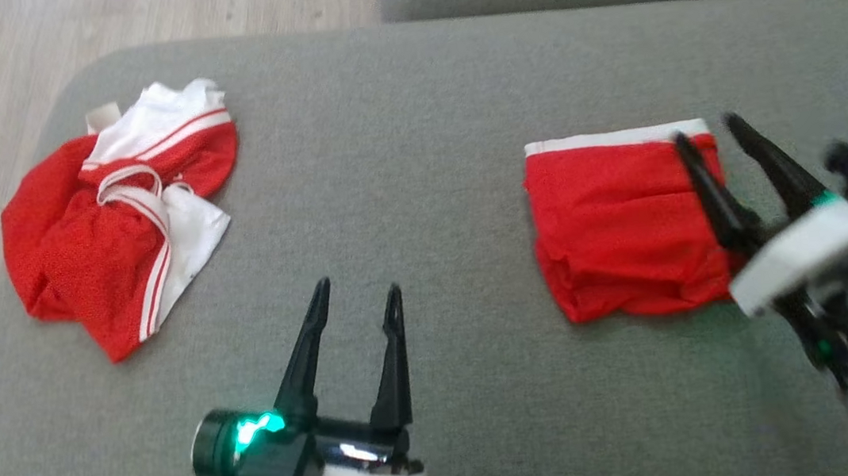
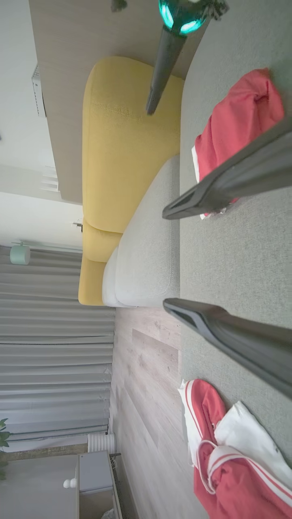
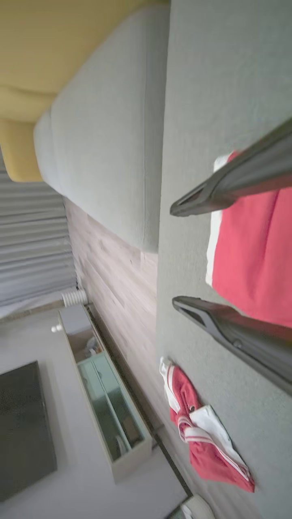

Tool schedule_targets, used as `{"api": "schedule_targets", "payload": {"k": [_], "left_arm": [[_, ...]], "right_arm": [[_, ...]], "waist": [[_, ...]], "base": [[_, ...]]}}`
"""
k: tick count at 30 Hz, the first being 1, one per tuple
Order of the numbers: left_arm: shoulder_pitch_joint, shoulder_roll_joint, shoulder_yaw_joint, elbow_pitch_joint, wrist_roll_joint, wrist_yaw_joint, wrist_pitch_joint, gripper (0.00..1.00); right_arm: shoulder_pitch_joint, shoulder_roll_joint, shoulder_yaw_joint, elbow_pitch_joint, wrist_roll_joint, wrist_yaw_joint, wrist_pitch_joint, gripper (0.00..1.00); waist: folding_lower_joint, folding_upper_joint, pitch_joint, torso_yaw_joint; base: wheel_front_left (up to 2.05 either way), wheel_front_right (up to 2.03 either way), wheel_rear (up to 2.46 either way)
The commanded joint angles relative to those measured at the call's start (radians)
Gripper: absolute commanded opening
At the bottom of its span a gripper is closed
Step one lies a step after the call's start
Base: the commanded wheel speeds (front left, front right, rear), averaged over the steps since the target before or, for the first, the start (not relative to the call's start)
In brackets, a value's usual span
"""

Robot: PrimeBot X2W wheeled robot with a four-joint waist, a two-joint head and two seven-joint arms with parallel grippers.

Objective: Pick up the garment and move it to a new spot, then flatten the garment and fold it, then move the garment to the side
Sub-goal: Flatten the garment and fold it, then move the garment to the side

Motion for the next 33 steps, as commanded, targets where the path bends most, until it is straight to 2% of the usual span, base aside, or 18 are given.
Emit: {"api": "schedule_targets", "payload": {"k": [1,6,9,14,24,33], "left_arm": [[0.013,-0.005,0.044,-0.028,0.003,0.006,-0.005,1.0],[0.067,0.0,0.085,-0.023,0.007,0.014,-0.005,1.0],[0.13,0.002,0.136,-0.015,0.002,0.037,-0.005,1.0],[0.195,0.009,0.194,0.021,0.002,0.042,-0.005,1.0],[0.236,0.017,0.237,0.09,0.035,0.006,-0.005,1.0],[0.248,0.009,0.257,0.106,0.05,-0.007,-0.005,1.0]], "right_arm": [[0.067,0.001,-0.046,-0.026,-0.012,0.007,-0.037,1.0],[0.22,0.004,-0.156,-0.043,-0.047,0.007,-0.16,1.0],[0.33,0.04,-0.221,-0.053,-0.11,0.007,-0.214,1.0],[0.442,0.12,-0.28,-0.077,-0.247,0.007,-0.223,1.0],[0.544,0.231,-0.318,-0.137,-0.423,0.007,-0.224,1.0],[0.564,0.248,-0.319,-0.153,-0.454,0.007,-0.224,1.0]], "waist": [[0.0,0.0,-0.032,-0.022],[0.0,0.0,-0.11,-0.062],[0.0,0.0,-0.161,-0.094],[0.0,0.0,-0.22,-0.116],[0.0,0.0,-0.263,-0.127],[0.0,0.0,-0.262,-0.128]], "base": [[0.0,0.0,0.0],[0.0,0.0,0.0],[0.0,0.0,0.0],[0.0,0.0,0.0],[0.0,0.0,0.0],[0.0,0.0,0.0]]}}
